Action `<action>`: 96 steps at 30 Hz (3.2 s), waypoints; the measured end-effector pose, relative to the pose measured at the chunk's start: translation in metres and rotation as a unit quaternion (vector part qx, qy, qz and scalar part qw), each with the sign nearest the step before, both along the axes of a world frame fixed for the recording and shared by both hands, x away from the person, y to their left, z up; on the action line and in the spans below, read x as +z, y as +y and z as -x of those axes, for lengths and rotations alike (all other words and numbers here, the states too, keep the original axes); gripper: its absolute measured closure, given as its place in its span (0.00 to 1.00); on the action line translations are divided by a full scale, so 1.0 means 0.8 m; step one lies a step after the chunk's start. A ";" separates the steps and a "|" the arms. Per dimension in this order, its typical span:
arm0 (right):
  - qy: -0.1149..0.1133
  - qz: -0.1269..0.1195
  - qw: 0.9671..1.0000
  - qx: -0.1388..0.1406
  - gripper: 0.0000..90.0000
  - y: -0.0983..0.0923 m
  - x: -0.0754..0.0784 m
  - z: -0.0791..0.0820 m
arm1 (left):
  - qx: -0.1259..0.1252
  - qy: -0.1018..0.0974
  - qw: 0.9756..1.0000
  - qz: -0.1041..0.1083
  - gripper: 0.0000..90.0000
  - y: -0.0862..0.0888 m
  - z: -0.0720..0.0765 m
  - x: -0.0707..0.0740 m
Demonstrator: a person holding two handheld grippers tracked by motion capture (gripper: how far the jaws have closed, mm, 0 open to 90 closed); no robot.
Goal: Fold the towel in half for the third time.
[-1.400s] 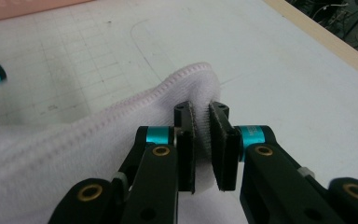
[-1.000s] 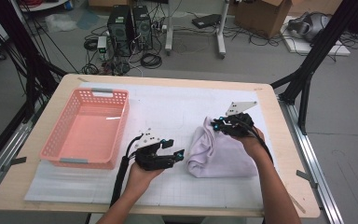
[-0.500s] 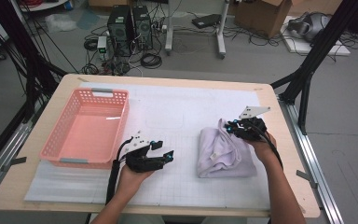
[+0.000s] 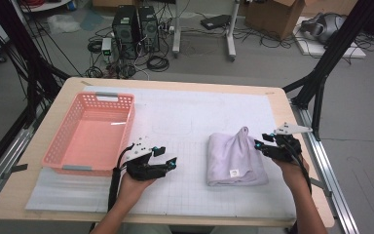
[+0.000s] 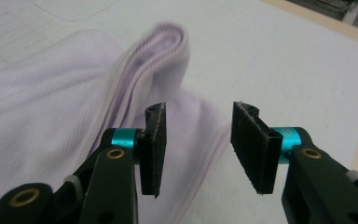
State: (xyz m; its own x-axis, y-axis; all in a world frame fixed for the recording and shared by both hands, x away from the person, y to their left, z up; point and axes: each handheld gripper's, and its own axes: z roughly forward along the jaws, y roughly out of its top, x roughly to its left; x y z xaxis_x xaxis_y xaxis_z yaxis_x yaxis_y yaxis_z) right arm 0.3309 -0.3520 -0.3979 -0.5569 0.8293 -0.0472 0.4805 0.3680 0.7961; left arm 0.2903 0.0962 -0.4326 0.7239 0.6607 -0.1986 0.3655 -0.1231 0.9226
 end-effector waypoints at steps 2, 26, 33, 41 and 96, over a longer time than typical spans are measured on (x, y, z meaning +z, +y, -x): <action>0.006 -0.023 1.000 -0.008 0.55 -0.005 -0.007 0.015 | 0.000 -0.002 1.000 -0.002 0.41 0.001 0.000 0.000; 0.055 -0.075 0.996 -0.007 0.90 0.018 -0.023 0.060 | 0.004 0.000 1.000 -0.001 0.40 0.005 -0.003 -0.007; 0.099 0.007 0.993 -0.066 0.87 0.012 -0.013 0.072 | 0.008 -0.002 1.000 0.000 0.40 0.007 -0.003 -0.006; 0.073 -0.024 0.995 -0.065 0.70 0.013 -0.003 0.077 | 0.007 -0.001 1.000 0.002 0.40 0.006 -0.003 -0.007; 0.045 0.065 0.996 -0.036 0.89 0.090 -0.017 -0.050 | 0.011 0.000 1.000 0.004 0.41 0.009 -0.002 -0.006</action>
State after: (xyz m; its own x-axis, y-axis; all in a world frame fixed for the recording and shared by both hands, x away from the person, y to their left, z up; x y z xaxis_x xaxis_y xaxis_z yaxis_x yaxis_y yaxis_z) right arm 0.3711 -0.2798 -0.4114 -0.5029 0.8574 -0.1090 0.5769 0.4269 0.6964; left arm 0.2918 0.1033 -0.4378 0.7096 0.6743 -0.2043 0.3684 -0.1079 0.9234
